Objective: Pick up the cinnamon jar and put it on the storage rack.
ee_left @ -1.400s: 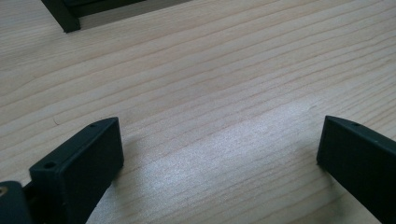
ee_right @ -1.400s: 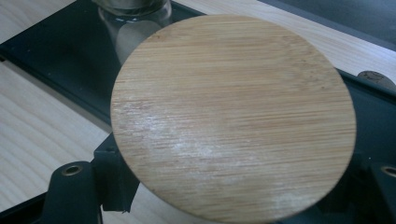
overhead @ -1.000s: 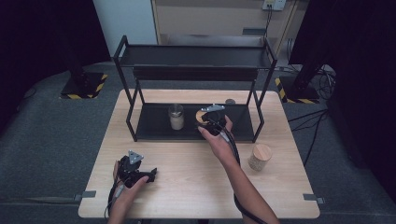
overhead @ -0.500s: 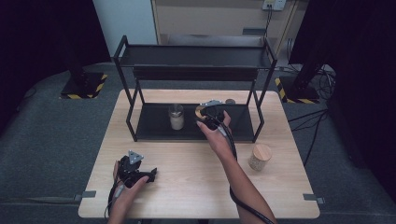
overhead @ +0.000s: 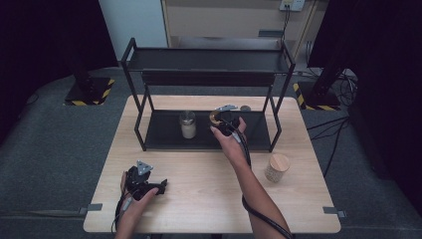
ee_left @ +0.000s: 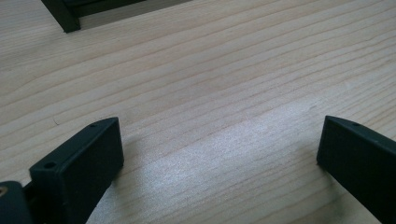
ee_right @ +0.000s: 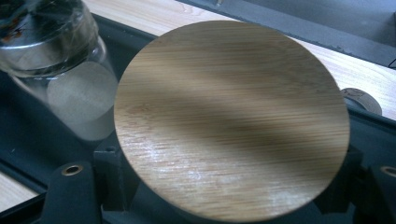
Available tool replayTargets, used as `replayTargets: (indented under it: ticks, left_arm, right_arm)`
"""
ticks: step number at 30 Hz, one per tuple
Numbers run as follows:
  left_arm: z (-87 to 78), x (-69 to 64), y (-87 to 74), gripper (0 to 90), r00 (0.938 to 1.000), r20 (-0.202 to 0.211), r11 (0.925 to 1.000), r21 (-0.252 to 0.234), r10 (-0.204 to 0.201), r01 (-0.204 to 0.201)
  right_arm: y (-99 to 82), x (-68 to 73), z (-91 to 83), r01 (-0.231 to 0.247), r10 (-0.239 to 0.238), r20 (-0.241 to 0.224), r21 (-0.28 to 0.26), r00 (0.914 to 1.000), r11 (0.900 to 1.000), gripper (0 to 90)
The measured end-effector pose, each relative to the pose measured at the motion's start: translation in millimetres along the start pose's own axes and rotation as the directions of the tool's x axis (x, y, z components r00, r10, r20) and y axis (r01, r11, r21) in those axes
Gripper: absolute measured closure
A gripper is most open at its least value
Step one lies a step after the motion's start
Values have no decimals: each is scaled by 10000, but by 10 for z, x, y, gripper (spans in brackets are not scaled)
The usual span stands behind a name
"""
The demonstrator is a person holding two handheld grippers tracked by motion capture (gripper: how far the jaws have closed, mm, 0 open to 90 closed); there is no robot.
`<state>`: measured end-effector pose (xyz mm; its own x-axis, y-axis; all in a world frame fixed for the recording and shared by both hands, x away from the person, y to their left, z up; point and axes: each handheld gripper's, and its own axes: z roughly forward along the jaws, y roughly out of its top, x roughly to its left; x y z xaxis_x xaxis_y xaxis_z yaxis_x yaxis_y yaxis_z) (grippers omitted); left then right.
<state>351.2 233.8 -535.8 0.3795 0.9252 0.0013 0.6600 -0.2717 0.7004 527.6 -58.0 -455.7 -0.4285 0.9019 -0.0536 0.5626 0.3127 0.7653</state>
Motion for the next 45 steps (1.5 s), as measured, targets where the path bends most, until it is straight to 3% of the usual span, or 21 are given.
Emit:
replayTargets:
  ticks: [14, 21, 45]
  left_arm:
    - [0, 0, 0, 0, 10000, 0, 10000, 0, 1, -1]
    - [0, 0, 0, 0, 10000, 0, 10000, 1, 1, -1]
    - [0, 0, 0, 0, 10000, 0, 10000, 1, 0, 0]
  right_arm:
    - [33, -21, 131, -192, 192, 34, -2, 9998, 9998, 251]
    - [25, -52, 197, -513, 513, 40, -22, 9987, 9987, 251]
    - [-12, -9, 358, -681, 681, 6, 71, 9977, 9977, 251]
